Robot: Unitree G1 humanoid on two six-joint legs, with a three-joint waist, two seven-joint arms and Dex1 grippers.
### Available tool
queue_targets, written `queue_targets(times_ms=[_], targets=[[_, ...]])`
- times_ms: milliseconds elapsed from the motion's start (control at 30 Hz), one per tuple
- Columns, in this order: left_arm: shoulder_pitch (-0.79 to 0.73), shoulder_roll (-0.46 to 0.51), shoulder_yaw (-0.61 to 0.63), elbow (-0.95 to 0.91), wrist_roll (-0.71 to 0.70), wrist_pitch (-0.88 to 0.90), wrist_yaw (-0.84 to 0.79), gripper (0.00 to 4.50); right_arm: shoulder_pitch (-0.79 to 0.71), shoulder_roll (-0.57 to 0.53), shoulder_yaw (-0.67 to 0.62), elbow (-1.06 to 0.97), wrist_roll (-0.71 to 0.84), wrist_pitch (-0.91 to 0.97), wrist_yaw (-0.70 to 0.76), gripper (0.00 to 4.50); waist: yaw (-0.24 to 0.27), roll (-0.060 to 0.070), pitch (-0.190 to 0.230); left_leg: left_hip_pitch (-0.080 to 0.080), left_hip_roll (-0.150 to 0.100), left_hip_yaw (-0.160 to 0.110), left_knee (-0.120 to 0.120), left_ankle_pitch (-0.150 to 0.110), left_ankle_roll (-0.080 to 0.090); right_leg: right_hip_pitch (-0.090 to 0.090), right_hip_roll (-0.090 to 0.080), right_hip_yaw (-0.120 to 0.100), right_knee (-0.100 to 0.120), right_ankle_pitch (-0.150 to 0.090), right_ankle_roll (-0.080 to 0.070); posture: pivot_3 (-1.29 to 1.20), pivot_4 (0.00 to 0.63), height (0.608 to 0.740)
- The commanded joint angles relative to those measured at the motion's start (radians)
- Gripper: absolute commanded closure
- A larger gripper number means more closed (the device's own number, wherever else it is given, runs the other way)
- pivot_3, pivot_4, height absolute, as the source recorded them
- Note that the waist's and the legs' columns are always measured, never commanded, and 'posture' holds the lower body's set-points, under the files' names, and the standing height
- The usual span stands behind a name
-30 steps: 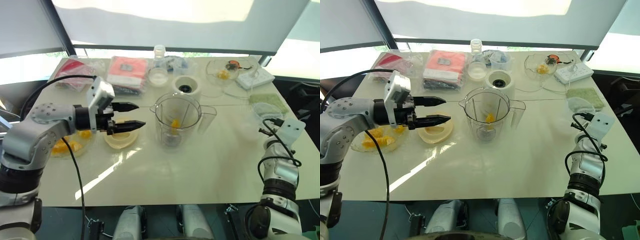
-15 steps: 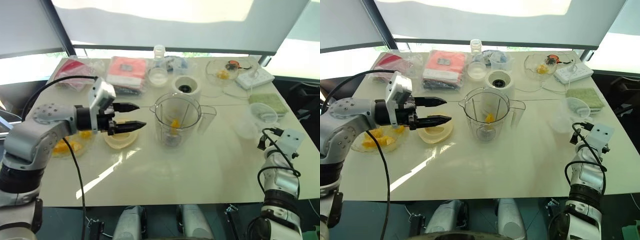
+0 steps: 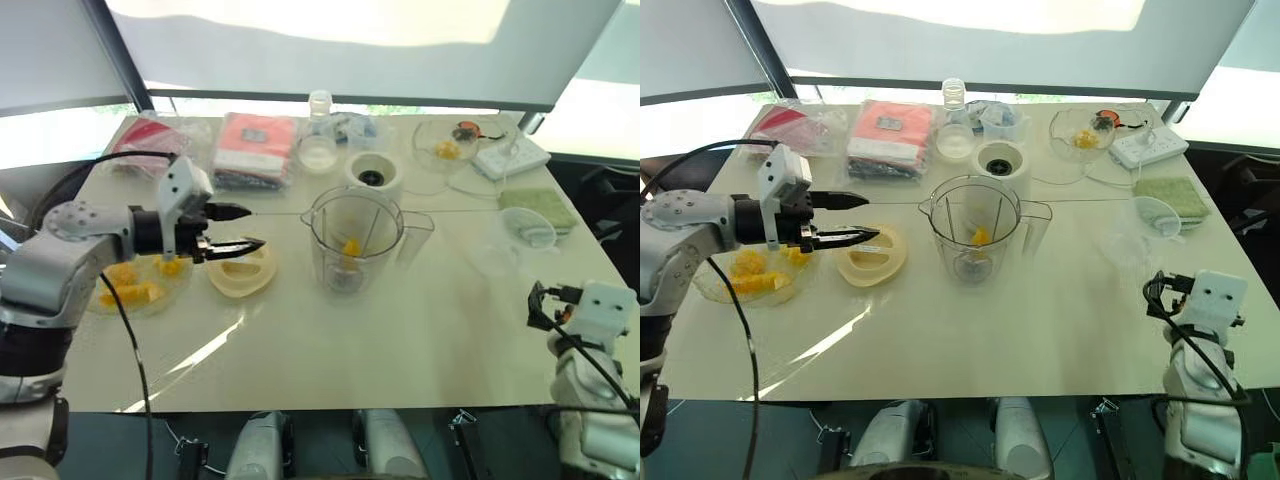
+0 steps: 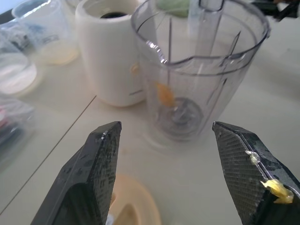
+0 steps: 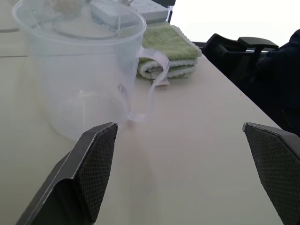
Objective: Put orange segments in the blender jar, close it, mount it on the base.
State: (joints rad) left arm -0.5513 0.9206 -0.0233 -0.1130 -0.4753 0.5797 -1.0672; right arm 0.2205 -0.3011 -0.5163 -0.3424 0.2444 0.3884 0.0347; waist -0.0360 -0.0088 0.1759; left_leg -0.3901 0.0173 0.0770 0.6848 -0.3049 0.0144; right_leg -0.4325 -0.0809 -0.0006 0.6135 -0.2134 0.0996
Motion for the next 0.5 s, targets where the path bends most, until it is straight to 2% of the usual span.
queue_targets(times_ms=[33,167,233,333,500], targets=[[-0.052,0.016,-0.057,0.129,0.121,-0.148,-0.074,1.26,0.094,-0.023,-0.074,-0.142,0.181,0.012,0.167,0.07,0.004,0.000,0.000,0.000,0.000,0.000,0.000,0.000,0.000,0.000,0.000,0.000,0.000,0.000,0.000,0.00,0.150,0.740],[-0.221,-0.065,-0.198,0.487,0.278,-0.389,-0.225,1.26,0.295,-0.187,-0.141,-0.257,0.472,0.235,0.435,0.07,0.022,-0.001,0.000,0.000,0.000,0.001,0.000,0.000,0.000,0.000,-0.001,0.000,-0.001,0.000,0.000,0.00,0.150,0.740],[-0.318,-0.112,-0.253,0.674,0.356,-0.513,-0.278,1.26,0.363,-0.261,-0.163,-0.299,0.561,0.311,0.501,0.07,0.030,-0.003,-0.001,0.001,-0.001,0.001,0.001,0.000,0.000,0.002,0.000,0.000,-0.002,0.000,-0.001,0.00,0.150,0.740],[-0.454,-0.189,-0.304,0.933,0.448,-0.669,-0.327,1.26,0.408,-0.324,-0.195,-0.370,0.662,0.375,0.523,0.07,0.029,-0.008,-0.002,0.000,-0.001,-0.001,0.001,0.000,0.000,0.002,0.000,-0.002,-0.003,0.000,-0.001,0.00,0.150,0.740],[-0.619,-0.296,-0.349,1.248,0.574,-0.810,-0.321,1.26,0.417,-0.345,-0.204,-0.498,0.767,0.410,0.471,0.07,0.027,-0.012,0.000,-0.003,0.000,-0.001,0.001,-0.001,0.002,0.000,-0.001,-0.001,-0.004,0.000,0.000,0.00,0.150,0.740]])
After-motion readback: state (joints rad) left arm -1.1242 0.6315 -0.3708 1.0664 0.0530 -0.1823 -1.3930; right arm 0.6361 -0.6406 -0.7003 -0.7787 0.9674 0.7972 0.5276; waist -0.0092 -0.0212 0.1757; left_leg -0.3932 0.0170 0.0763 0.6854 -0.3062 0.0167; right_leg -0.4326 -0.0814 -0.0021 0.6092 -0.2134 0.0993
